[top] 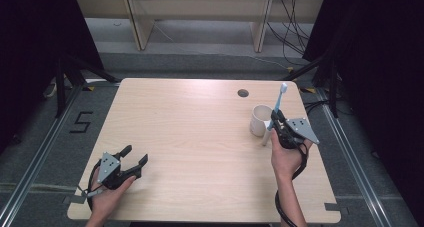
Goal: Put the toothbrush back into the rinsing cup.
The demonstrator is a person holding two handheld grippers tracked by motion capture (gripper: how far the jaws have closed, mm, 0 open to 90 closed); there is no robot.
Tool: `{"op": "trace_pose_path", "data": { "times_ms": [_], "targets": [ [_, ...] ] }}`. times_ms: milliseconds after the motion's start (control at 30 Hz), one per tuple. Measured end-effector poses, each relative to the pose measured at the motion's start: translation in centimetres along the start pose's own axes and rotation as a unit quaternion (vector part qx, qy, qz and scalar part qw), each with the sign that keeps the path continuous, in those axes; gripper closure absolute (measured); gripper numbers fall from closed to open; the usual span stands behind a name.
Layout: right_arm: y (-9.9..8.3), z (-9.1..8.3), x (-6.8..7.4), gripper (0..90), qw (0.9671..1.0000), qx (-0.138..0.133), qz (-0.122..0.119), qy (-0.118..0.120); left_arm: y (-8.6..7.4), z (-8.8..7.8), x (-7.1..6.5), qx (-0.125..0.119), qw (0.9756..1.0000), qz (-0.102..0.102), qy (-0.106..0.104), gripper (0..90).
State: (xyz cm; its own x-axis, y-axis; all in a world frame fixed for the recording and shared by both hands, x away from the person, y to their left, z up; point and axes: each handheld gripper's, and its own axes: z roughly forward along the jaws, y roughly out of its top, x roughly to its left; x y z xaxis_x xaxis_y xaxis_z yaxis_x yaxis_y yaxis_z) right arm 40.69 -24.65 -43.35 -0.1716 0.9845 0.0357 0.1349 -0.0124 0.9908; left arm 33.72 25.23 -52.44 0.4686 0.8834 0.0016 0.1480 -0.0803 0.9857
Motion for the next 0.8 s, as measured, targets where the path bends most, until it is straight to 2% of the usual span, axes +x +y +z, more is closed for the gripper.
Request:
{"op": "trace_pose_path", "data": {
  "times_ms": [67,100,233,333,367,433,467,500,533,600,633,767,800],
  "targets": [
    [-0.1,-0.1,0.1,79.4,0.9999,0.006,0.009,0.000,0.0,0.1,0.0,-0.007,1.0000,0.000,-0.003,29.0],
    [-0.3,0.0,0.0,79.3,1.0000,0.000,0.001,0.000,0.0,0.1,0.0,-0.007,1.0000,0.000,-0.004,29.0],
    [-0.7,0.0,0.0,79.3,1.0000,0.001,-0.002,-0.003,0.0,0.1,0.0,-0.006,1.0000,0.001,-0.003,29.0],
    [-0.9,0.1,0.0,79.3,1.0000,0.000,0.001,-0.003,0.0,0.0,0.0,0.001,1.0000,0.002,0.001,29.0],
    [-0.8,0.0,0.0,79.3,1.0000,0.008,-0.001,-0.001,0.0,0.0,0.0,0.003,1.0000,0.001,0.001,29.0],
    [-0.9,0.1,0.0,79.3,1.0000,0.006,-0.005,-0.004,0.0,0.0,0.0,0.003,1.0000,0.001,0.000,29.0],
    [-1.0,0.1,0.1,79.3,1.0000,0.009,0.001,-0.002,0.0,-0.1,0.0,0.003,1.0000,0.001,0.000,29.0],
    [-1.0,0.1,0.0,79.3,0.9999,0.010,-0.005,-0.004,0.0,0.1,0.0,-0.006,1.0000,0.001,-0.004,29.0],
    [-1.1,0.2,0.0,79.3,1.0000,0.003,-0.002,-0.001,0.0,0.1,0.0,-0.006,1.0000,0.001,-0.004,29.0],
    [-1.3,0.2,0.1,79.3,1.0000,0.007,-0.003,-0.003,0.0,0.1,0.0,-0.005,1.0000,0.001,-0.003,29.0],
    [-1.3,0.2,0.1,79.3,0.9999,0.008,-0.006,-0.007,0.0,-0.1,0.0,0.004,1.0000,0.001,0.000,29.0],
    [-1.4,0.2,0.1,79.3,0.9999,0.015,-0.006,-0.006,0.0,0.1,0.0,-0.006,1.0000,0.000,-0.004,29.0],
    [-1.5,0.2,0.0,79.3,0.9999,0.012,-0.007,-0.003,0.0,0.0,0.0,-0.001,1.0000,0.000,-0.002,29.0]
  ]
}}
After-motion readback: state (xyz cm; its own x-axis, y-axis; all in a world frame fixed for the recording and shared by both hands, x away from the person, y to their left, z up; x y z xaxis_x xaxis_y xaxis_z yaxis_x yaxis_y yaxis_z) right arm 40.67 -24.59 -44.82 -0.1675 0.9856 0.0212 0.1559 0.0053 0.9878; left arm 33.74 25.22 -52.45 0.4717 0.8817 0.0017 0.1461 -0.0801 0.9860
